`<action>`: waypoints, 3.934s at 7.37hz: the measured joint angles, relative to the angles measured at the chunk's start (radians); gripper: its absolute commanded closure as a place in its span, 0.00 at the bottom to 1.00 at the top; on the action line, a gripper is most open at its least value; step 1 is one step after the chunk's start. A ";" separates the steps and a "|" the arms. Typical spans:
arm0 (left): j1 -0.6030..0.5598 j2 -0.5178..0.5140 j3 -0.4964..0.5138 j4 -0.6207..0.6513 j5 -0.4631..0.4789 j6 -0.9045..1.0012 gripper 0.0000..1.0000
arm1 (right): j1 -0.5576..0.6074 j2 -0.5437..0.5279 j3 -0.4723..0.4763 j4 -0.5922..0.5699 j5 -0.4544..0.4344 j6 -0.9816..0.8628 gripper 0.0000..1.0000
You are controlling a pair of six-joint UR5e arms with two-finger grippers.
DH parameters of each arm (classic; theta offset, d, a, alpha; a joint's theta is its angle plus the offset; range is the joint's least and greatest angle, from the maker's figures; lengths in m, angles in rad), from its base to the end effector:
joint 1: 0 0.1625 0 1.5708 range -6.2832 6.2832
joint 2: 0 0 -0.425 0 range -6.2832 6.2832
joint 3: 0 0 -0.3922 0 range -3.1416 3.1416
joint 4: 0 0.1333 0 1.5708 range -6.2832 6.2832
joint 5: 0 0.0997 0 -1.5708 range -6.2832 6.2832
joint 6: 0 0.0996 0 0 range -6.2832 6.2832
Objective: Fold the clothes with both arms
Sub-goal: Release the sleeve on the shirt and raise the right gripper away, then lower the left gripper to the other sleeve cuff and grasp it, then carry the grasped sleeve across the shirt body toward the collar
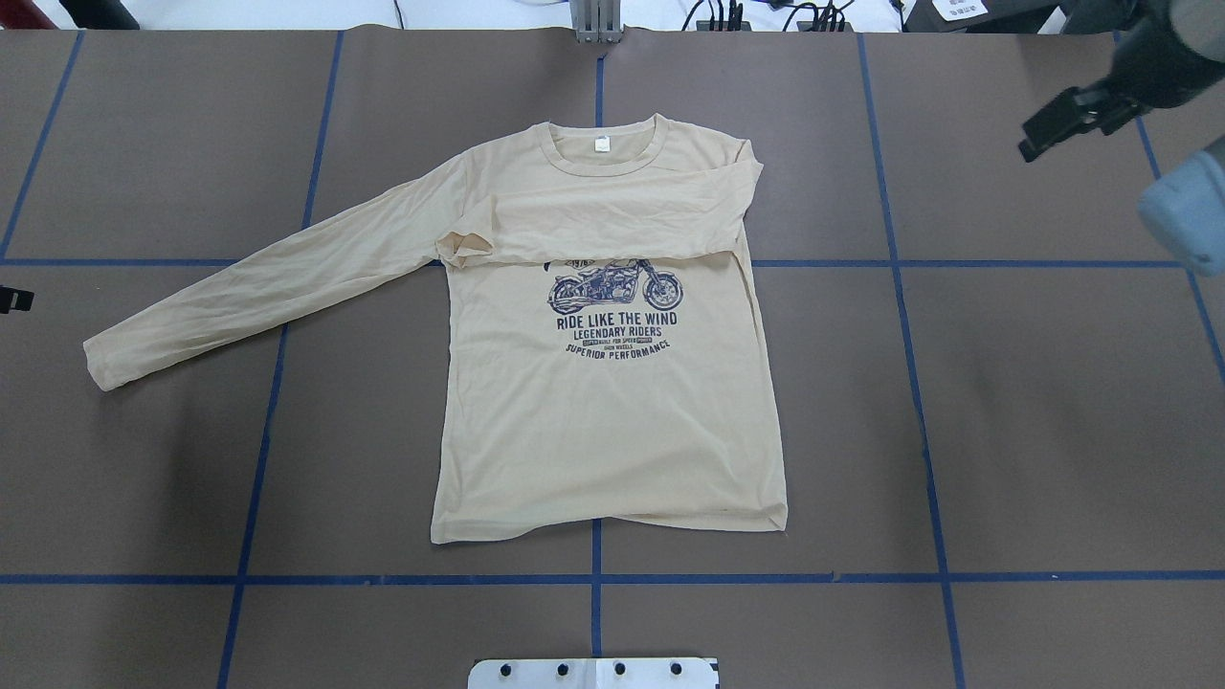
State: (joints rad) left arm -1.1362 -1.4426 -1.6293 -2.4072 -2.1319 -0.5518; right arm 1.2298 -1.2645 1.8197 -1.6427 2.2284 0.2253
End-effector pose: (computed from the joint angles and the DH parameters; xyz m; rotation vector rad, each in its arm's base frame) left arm 0.1239 -0.4576 0.6029 0.4042 0.8215 0.1061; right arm -0.1278 -0.5768 0.3845 0.2676 -0.7505 -0.2684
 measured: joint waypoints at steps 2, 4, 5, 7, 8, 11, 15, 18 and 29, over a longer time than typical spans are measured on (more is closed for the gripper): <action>0.090 0.000 0.048 -0.094 0.050 -0.153 0.10 | 0.080 -0.091 0.013 0.001 0.045 -0.117 0.01; 0.162 -0.004 0.065 -0.131 0.080 -0.280 0.13 | 0.101 -0.119 0.016 0.001 0.053 -0.142 0.01; 0.187 -0.006 0.070 -0.138 0.093 -0.314 0.17 | 0.104 -0.122 0.017 0.001 0.054 -0.144 0.01; 0.208 -0.016 0.084 -0.141 0.103 -0.336 0.22 | 0.106 -0.124 0.021 0.000 0.054 -0.145 0.01; 0.212 -0.022 0.090 -0.141 0.103 -0.338 0.22 | 0.106 -0.125 0.022 0.000 0.054 -0.145 0.01; 0.229 -0.028 0.095 -0.142 0.104 -0.338 0.22 | 0.106 -0.125 0.023 0.001 0.055 -0.145 0.01; 0.253 -0.028 0.095 -0.141 0.104 -0.337 0.41 | 0.106 -0.124 0.025 0.000 0.058 -0.143 0.01; 0.260 -0.028 0.095 -0.140 0.104 -0.337 1.00 | 0.106 -0.122 0.026 0.000 0.060 -0.142 0.01; 0.252 -0.470 -0.137 0.604 0.093 -0.323 1.00 | 0.106 -0.122 0.032 0.000 0.061 -0.129 0.01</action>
State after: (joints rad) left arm -0.8838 -1.9125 -1.7659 -1.8031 -2.0392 -0.8746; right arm 1.3361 -1.3865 1.8515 -1.6429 2.2890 0.0961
